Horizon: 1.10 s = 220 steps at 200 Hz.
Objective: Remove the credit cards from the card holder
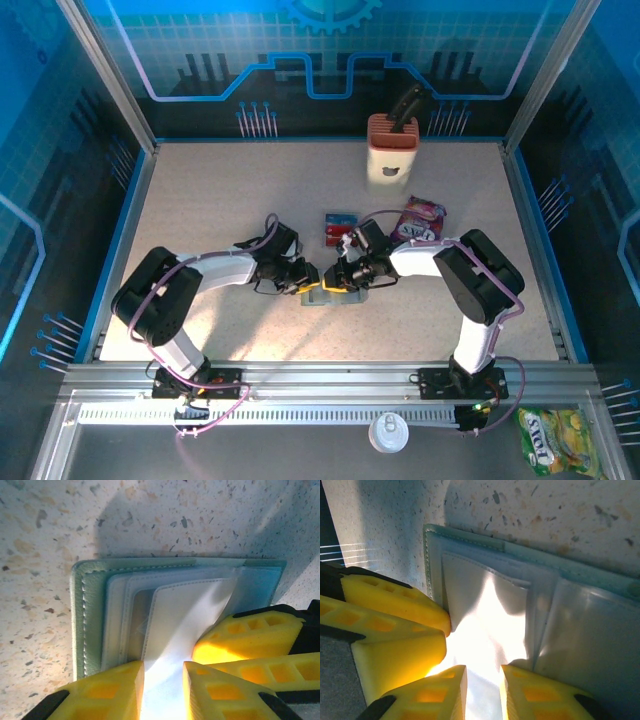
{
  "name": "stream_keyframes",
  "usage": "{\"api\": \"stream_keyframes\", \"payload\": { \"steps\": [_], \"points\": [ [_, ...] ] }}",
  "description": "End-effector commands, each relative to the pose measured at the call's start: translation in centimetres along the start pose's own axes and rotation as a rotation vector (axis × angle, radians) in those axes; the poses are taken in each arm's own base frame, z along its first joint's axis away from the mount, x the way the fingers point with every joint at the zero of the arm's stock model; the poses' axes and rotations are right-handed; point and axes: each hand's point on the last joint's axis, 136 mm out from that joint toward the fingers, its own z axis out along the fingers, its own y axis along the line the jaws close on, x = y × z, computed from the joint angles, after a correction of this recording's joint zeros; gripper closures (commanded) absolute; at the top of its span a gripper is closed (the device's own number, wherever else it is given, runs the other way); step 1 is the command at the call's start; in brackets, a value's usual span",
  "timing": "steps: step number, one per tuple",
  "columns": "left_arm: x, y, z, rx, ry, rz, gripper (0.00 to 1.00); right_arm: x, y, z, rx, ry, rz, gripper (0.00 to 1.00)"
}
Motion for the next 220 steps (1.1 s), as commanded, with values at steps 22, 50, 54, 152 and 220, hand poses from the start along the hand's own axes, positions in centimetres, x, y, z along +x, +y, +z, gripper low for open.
{"api": "stream_keyframes", "payload": {
  "steps": [22, 50, 54, 152, 220],
  "points": [
    [0.5, 0.9, -0.6, -0.039, -0.028, -0.017, 0.73, 1.9, -2.1, -0.1, 0.052, 0.040, 0.079, 0.76],
    [0.3, 0.8, -0.9, -0.036, -0.047, -0.018, 0.73, 1.9, -2.3, -0.2, 0.061, 0.037, 0.084, 0.78],
    [0.3, 0.7, -0.9, -0.036, -0.051, -0.017, 0.73, 1.9, -2.3, -0.2, 0.063, 0.036, 0.086, 0.78],
    [0.5, 0.8, 0.5, -0.040, -0.008, -0.024, 0.71, 2.0, -3.1, 0.2, 0.084, 0.041, 0.110, 0.90],
    [1.0, 0.4, 1.6, -0.031, 0.037, -0.018, 0.73, 2.1, -2.8, 0.5, 0.050, 0.048, 0.107, 0.93]
  ]
}}
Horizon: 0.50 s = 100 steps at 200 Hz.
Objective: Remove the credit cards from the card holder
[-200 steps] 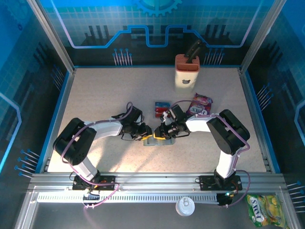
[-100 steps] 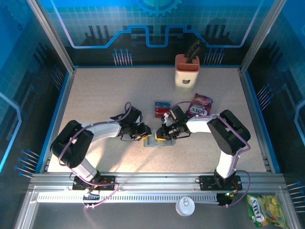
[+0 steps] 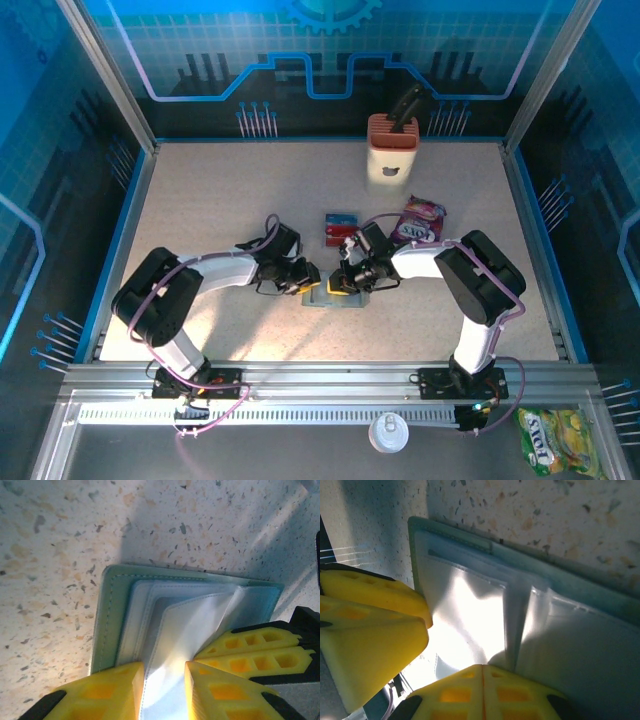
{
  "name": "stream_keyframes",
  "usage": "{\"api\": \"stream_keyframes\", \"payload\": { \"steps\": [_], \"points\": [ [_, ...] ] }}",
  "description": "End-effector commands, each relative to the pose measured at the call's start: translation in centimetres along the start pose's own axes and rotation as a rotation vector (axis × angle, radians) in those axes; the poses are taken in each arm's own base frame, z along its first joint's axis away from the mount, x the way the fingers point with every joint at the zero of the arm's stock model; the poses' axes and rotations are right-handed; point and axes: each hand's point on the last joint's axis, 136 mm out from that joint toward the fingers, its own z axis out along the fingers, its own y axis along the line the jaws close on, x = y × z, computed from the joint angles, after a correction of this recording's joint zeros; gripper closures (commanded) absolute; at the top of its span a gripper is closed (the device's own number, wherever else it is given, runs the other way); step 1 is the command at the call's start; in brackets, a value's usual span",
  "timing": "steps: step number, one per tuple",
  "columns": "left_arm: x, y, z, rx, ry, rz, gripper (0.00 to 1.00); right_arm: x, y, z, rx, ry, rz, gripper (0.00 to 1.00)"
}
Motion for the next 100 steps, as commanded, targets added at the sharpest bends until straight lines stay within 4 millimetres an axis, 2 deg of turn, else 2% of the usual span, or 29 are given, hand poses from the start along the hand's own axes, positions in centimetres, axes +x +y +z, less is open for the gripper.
{"api": "stream_keyframes", "payload": {
  "steps": [1, 67, 100],
  "points": [
    [1.1, 0.5, 1.2, -0.023, 0.056, -0.010, 0.73, 1.4, -2.0, 0.7, 0.035, 0.044, 0.063, 0.93],
    [1.1, -1.0, 0.9, 0.017, 0.053, 0.009, 0.82, 1.5, -2.0, 0.8, 0.025, 0.048, 0.061, 0.93],
    [1.1, -2.2, 0.5, 0.051, 0.055, 0.021, 0.82, 0.9, -0.3, -0.2, -0.021, 0.008, 0.013, 0.89]
  ]
}}
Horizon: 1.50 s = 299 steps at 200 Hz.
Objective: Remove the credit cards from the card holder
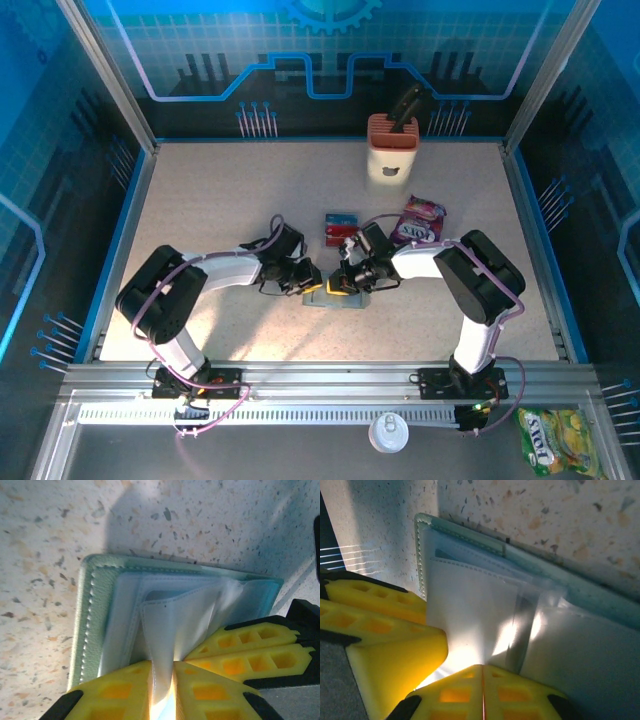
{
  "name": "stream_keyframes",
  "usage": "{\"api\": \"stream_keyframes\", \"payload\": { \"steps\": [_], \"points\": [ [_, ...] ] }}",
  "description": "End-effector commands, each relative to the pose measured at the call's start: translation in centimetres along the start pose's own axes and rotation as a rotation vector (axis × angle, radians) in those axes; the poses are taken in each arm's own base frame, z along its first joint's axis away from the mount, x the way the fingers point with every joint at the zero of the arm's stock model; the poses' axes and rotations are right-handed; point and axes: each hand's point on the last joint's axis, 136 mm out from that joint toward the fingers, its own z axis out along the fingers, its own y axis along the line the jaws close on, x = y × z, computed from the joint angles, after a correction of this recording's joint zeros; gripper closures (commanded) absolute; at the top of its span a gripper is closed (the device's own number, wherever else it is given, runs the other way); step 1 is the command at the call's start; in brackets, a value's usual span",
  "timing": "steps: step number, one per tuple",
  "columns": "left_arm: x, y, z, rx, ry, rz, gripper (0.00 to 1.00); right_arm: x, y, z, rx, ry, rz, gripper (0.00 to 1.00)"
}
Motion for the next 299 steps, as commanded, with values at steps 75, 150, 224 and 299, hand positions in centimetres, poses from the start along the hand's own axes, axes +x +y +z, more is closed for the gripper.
{"api": "stream_keyframes", "payload": {
  "steps": [75, 150, 224, 299],
  "points": [
    [0.8, -5.8, -0.8, 0.096, 0.074, 0.078, 0.74, 0.0, 0.7, -5.7, 0.127, -0.103, -0.028, 0.81],
    [2.2, -9.2, 1.8, 0.113, 0.160, 0.146, 0.65, -0.2, -0.3, -11.1, 0.264, -0.242, -0.035, 0.77],
    [1.6, -9.2, 1.2, 0.090, 0.118, 0.194, 0.59, 0.5, -0.5, -11.0, 0.244, -0.235, -0.014, 0.75],
    [-0.2, -0.4, -2.0, -0.145, 0.023, 0.166, 0.68, 0.3, 1.1, -8.2, 0.212, -0.170, -0.051, 0.77]
  ]
}}
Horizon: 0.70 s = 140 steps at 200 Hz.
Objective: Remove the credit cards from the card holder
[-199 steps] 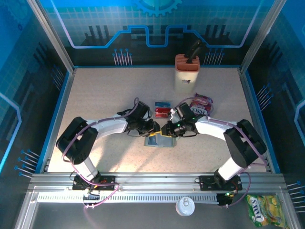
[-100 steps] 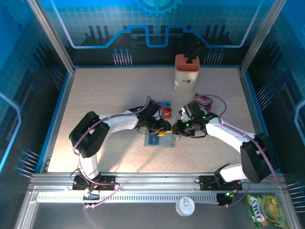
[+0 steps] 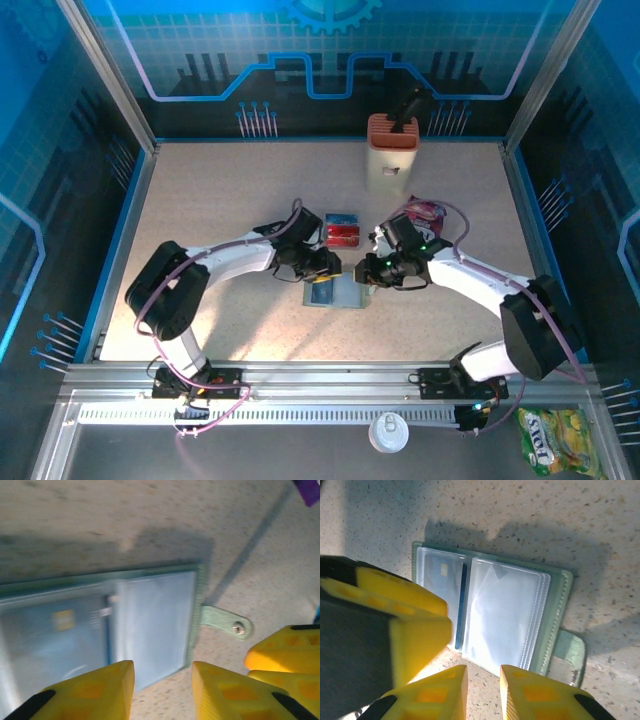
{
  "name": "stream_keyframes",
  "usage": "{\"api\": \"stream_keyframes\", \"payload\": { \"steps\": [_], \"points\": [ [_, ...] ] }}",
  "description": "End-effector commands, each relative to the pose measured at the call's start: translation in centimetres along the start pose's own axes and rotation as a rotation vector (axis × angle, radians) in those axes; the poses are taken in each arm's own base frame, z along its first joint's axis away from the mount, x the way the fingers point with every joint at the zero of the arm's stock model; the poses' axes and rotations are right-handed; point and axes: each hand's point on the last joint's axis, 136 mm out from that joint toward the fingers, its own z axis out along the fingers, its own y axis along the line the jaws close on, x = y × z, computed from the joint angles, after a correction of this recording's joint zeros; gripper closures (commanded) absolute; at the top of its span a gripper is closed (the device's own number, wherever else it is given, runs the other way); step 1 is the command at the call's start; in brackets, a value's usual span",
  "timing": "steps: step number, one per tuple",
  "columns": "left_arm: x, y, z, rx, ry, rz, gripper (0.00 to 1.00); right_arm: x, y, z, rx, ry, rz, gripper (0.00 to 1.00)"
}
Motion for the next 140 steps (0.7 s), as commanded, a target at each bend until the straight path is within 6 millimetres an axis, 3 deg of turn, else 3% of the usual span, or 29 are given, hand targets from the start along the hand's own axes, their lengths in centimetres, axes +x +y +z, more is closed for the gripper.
{"api": "stream_keyframes", "payload": {
  "steps": [1, 54, 68, 112, 140],
  "points": [
    [1.1, 4.5, -0.8, -0.134, 0.008, -0.003, 0.69, -0.2, 1.7, 0.8, -0.036, 0.020, -0.018, 0.77],
    [2.4, 7.5, 0.2, -0.161, 0.029, -0.038, 0.84, 0.7, 2.8, 3.4, -0.040, 0.081, -0.043, 0.77],
    [2.8, 7.8, 0.4, -0.159, 0.038, -0.051, 0.86, 0.1, 3.9, 3.7, -0.059, 0.075, -0.054, 0.77],
    [3.3, 7.8, -0.5, -0.139, 0.016, -0.062, 0.87, 0.4, 4.4, 5.0, -0.068, 0.102, -0.065, 0.77],
    [2.7, 6.6, -1.6, -0.121, -0.017, -0.043, 0.86, 0.3, 4.8, 5.6, -0.077, 0.114, -0.070, 0.77]
  ]
}}
